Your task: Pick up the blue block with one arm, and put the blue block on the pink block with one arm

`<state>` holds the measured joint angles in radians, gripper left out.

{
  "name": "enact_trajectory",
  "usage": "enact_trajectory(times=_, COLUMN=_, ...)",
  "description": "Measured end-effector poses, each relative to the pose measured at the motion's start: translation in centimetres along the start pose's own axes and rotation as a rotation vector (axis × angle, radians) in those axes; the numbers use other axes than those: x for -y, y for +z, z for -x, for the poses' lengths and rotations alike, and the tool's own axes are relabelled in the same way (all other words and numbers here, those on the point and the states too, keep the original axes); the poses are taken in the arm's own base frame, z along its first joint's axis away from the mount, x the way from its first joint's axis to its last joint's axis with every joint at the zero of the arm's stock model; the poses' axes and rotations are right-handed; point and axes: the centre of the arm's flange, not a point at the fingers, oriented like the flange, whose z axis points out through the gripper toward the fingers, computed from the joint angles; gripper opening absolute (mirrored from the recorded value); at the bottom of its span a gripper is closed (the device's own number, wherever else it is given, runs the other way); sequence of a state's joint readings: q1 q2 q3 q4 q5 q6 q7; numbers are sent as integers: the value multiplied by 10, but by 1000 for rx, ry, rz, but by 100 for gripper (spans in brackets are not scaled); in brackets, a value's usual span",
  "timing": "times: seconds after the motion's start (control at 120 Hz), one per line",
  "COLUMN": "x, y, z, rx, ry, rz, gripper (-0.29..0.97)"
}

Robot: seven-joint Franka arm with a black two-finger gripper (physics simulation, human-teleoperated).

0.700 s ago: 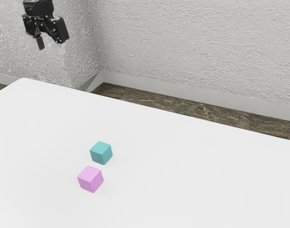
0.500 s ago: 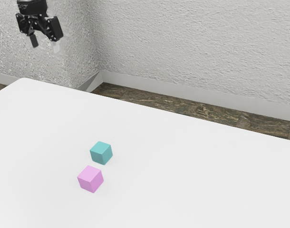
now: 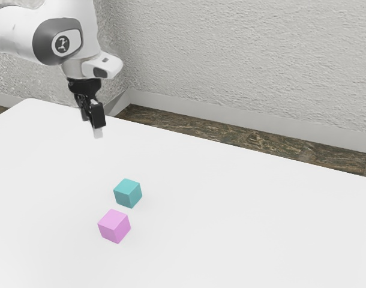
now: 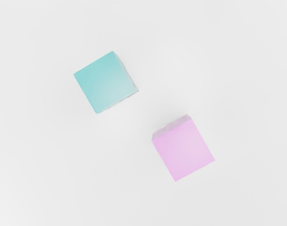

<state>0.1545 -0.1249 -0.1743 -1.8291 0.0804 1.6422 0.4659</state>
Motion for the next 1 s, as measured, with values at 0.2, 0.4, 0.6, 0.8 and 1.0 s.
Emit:
enact_trajectory(times=0.2, x=22, y=93, z=-61, rx=-40, ry=303, rz=6, gripper=68)
enact_trajectory(times=0.4, x=39, y=130, z=-83, rx=-65, ry=516, rz=-17, gripper=68)
enact_trajectory(times=0.6, x=48, y=174, z=-90, rx=-60, ry=690, rz=-2, gripper=68)
enact_trajectory(times=0.8, x=51, y=216, z=-71, rx=-59, ry=801, rz=12, gripper=68)
enact_trajectory(times=1.0, x=62, y=242, z=-74, rx=-88, ry=880, rz=-3, gripper=68)
